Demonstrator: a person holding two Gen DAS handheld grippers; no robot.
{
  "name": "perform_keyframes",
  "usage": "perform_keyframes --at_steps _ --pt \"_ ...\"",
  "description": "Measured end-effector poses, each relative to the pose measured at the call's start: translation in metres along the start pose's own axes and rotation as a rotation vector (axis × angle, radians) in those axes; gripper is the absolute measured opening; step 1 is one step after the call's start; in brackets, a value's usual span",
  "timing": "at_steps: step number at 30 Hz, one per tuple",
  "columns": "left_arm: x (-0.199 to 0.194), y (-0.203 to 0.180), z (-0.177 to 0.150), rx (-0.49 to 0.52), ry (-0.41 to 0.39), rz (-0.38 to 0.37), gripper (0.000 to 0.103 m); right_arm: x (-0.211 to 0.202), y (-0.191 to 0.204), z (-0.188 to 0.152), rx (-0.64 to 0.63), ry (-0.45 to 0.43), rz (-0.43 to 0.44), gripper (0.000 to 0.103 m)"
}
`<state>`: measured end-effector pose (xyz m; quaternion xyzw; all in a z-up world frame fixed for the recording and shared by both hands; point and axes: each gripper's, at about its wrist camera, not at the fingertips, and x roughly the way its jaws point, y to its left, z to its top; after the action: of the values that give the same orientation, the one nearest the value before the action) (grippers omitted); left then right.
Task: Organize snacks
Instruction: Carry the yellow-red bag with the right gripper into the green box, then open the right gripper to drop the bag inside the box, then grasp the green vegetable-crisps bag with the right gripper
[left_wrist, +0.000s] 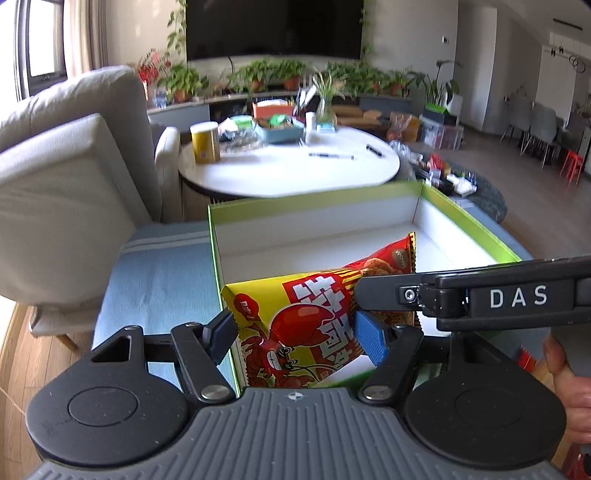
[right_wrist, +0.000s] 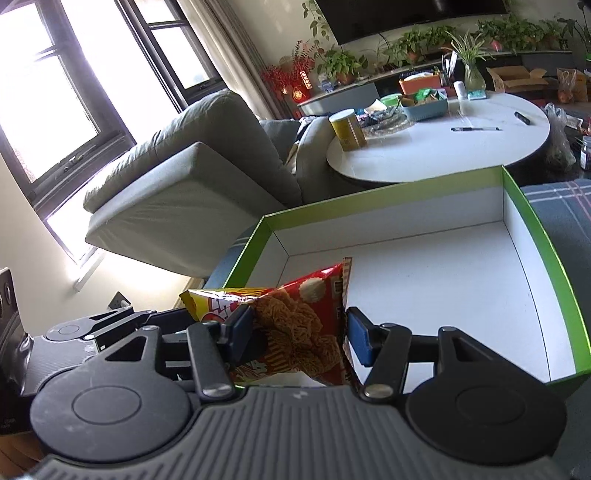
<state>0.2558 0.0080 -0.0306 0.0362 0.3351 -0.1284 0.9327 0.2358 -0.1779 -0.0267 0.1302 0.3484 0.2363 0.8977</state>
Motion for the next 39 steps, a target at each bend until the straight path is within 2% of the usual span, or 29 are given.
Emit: perform_keyframes --at_steps 5,12,14,18,23,28,39 --pt "0.002 -0.007 -0.008 0.043 0.008 0.012 0.065 0.003 -0.001 -0.005 0.006 0.05 -0.033 0.078" --pt "-0.017 -0.002 -0.011 0.007 -0.018 -0.01 0.067 -0.01 0.0 -0.008 0.006 0.034 -0.061 0.078" --pt "-0.025 -0.003 -0.014 0.01 -0.023 0.004 0.073 -0.014 0.001 -0.01 0.003 0.031 -0.077 0.078" --pt "-0.04 -0.005 -0.023 0.025 -0.039 0.023 0.073 -0.03 0.004 -0.015 0.005 -0.001 -0.066 0.078" --pt "-0.061 0.001 -0.033 -0.027 -0.062 0.016 0.074 -0.051 0.014 -0.02 0.014 -0.02 -0.049 0.078" --pt "-0.076 0.009 -0.044 -0.085 -0.078 0.016 0.075 -0.066 0.027 -0.032 0.011 -0.018 -0.072 0.078" --pt "-0.082 0.018 -0.078 -0.171 -0.047 -0.021 0.079 -0.063 0.033 -0.052 0.037 0.046 -0.04 0.078"
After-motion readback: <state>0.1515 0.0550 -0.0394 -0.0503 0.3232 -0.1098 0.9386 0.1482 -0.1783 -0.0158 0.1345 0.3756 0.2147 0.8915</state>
